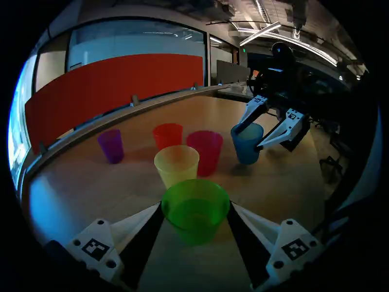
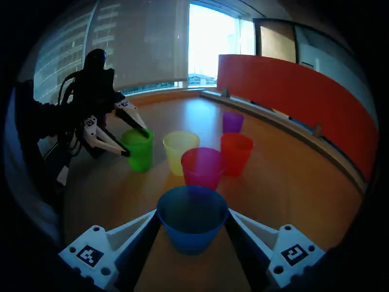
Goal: Pour water
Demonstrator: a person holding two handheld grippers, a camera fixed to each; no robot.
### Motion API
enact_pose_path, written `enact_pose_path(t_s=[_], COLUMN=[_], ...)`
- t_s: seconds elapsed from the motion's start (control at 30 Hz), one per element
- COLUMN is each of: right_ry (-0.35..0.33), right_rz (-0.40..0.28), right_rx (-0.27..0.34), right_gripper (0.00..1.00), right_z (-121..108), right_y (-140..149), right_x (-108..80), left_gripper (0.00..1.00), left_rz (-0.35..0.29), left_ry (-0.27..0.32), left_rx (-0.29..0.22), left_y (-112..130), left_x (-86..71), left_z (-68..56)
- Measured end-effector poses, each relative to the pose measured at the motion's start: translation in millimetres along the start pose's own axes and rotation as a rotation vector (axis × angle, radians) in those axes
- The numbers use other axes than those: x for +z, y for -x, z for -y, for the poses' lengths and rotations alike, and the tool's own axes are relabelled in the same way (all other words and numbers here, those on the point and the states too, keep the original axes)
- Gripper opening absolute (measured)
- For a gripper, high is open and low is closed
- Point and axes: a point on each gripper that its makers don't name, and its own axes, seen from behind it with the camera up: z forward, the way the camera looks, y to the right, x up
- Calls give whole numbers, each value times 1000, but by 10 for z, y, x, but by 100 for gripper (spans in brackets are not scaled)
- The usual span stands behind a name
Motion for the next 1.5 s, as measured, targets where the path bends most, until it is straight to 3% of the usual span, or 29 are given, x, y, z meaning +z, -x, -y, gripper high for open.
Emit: enact_pose_path(t_s=[1.17,1.5], right_ry=[27,41], right_rz=[45,58], right_rx=[-25,-40], right_gripper=[92,98], right_z=[-30,-48], right_y=[180,216], right_x=[-5,-16], left_gripper=[89,94], left_rz=[16,41], left_ry=[-3,2], left_rx=[4,0], left_y=[60,122], left_x=[61,68], left_z=[22,5])
